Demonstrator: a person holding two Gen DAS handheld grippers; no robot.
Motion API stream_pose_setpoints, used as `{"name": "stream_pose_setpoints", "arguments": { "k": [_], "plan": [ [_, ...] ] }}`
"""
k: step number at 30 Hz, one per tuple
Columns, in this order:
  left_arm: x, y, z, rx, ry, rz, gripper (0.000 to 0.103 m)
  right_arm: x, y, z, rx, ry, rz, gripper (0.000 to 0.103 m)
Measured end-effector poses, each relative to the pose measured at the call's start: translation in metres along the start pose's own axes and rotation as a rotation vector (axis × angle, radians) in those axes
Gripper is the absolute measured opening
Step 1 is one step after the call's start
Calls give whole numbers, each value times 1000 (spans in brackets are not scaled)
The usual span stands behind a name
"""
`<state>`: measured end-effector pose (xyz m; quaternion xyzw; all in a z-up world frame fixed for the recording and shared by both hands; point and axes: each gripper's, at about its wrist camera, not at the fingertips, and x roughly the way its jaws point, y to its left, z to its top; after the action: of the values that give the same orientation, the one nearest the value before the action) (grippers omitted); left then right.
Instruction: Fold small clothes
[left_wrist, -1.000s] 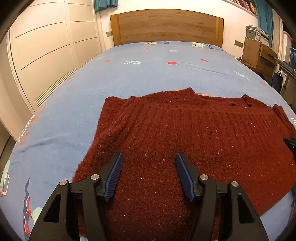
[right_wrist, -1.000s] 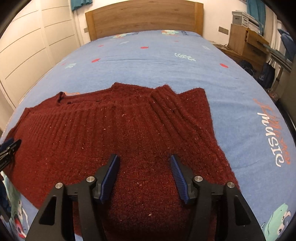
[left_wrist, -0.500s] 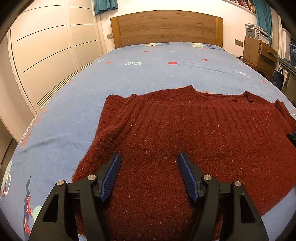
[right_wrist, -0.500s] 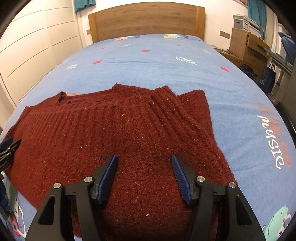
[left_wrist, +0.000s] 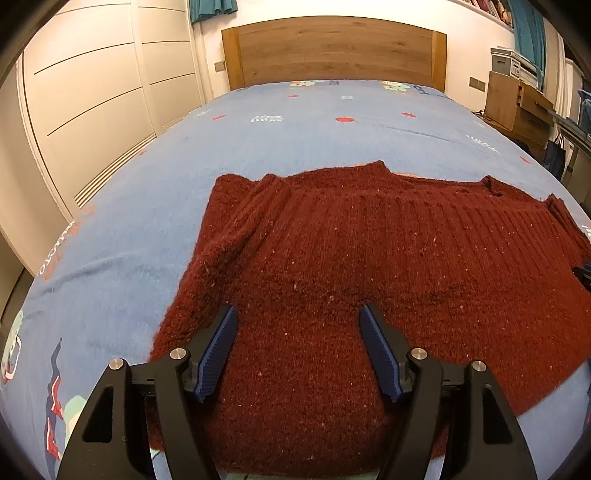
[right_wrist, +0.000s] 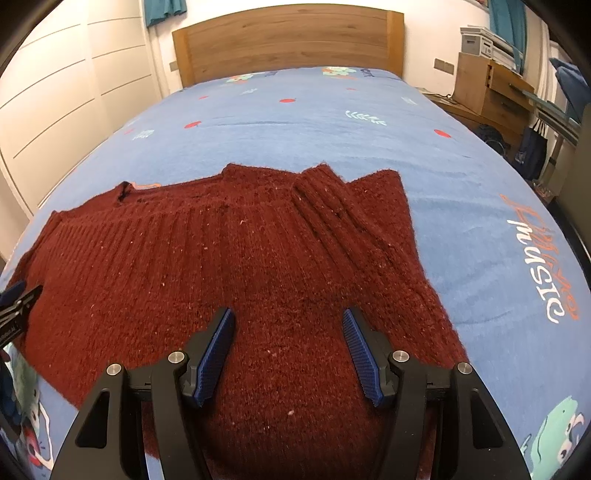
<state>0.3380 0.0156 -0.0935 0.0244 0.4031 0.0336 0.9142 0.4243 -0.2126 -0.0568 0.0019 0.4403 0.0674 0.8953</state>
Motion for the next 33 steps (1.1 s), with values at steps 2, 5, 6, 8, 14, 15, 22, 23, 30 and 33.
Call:
{"name": "stream_pose_setpoints", "arguments": {
  "k": [2, 5, 6, 8, 14, 15, 22, 23, 30, 33],
  "plan": [
    [-2, 0, -1, -5, 8, -3, 64, -3, -1, -2, 2, 4, 1, 63],
    [-5, 1, -3, -11, 20, -7, 65, -8, -2, -8, 8, 8, -1, 63],
    [-6, 1, -4, -13, 22, -8, 65, -9, -3, -9, 10, 8, -2, 63],
    [-8, 1, -6, -17, 27, -9, 66, -13, -4, -14, 14, 11, -4, 63],
    [-19, 6, -19, -54, 43, -23, 70, -22, -4, -24, 24, 19, -11, 63],
    [-21, 6, -21, -58, 48, -26, 71, -23, -5, -27, 26, 23, -12, 63],
    [-38, 11, -22, -39, 60, -46, 74, -37, -7, -34, 51, 69, -24, 63],
    [-40, 13, -19, -43, 51, -41, 74, -41, -6, -31, 46, 66, -26, 64],
    [-34, 15, -1, -2, 18, 11, 74, -47, -9, -13, 59, 20, -63, 64],
    [-21, 13, -3, 6, 40, 25, 75, -36, -8, -10, 54, 34, -66, 64]
  ]
}}
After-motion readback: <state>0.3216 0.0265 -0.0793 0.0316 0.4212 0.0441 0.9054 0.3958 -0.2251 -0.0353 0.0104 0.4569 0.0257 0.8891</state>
